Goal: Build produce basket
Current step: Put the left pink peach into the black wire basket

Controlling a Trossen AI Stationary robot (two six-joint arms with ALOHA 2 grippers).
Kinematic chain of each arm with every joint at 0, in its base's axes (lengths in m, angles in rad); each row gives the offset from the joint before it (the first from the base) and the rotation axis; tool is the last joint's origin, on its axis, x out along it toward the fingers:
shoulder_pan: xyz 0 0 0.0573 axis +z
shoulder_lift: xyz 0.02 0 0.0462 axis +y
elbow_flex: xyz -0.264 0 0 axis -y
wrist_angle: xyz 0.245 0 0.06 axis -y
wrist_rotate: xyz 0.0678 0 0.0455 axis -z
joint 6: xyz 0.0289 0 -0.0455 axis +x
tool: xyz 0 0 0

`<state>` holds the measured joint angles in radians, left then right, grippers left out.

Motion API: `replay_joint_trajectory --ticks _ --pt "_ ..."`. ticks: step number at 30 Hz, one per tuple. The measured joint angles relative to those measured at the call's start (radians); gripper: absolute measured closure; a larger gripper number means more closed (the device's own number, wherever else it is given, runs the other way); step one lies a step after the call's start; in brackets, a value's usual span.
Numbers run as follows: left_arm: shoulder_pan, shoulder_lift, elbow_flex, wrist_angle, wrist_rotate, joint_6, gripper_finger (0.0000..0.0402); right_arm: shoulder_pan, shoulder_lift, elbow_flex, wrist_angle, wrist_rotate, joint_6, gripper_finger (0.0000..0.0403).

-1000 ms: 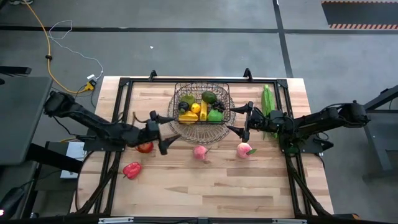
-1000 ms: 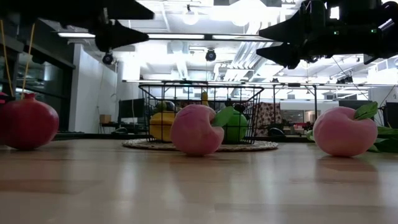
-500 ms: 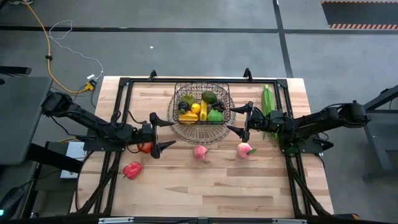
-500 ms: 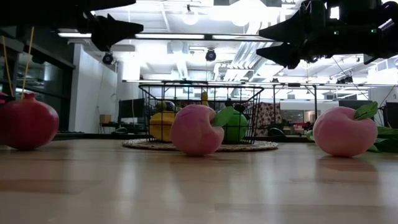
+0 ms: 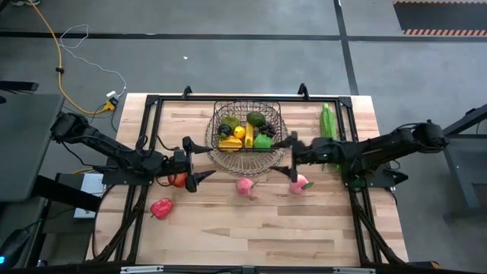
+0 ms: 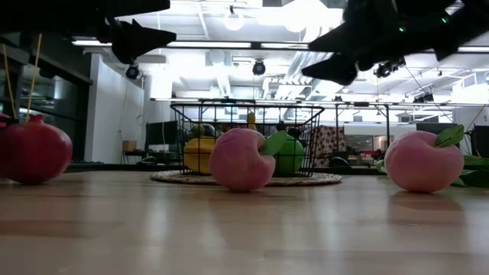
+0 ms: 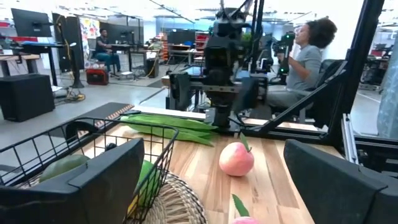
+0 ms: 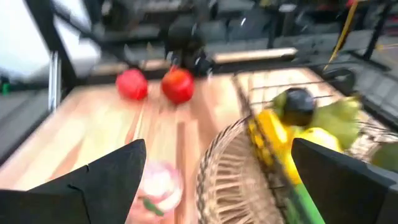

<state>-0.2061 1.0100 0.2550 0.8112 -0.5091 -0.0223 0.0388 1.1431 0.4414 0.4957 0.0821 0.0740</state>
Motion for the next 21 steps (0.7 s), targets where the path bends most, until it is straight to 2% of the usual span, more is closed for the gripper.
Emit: replay_joint_trajectory --ticks 3,12,21 --pt "0.004 0.000 0.000 -0.002 0.000 0.000 0.0025 0.042 0.088 0.089 -0.081 -0.001 -0.042 0.0010" --pt "0.004 0.000 0.000 -0.007 0.000 -0.018 0.0025 0.095 0.407 0.319 -0.134 -0.016 -0.183 0.0010" --pt "0.004 0.000 0.001 -0.012 0.000 -0.018 0.0025 0.095 0.650 0.544 -0.360 -0.161 -0.187 0.0010"
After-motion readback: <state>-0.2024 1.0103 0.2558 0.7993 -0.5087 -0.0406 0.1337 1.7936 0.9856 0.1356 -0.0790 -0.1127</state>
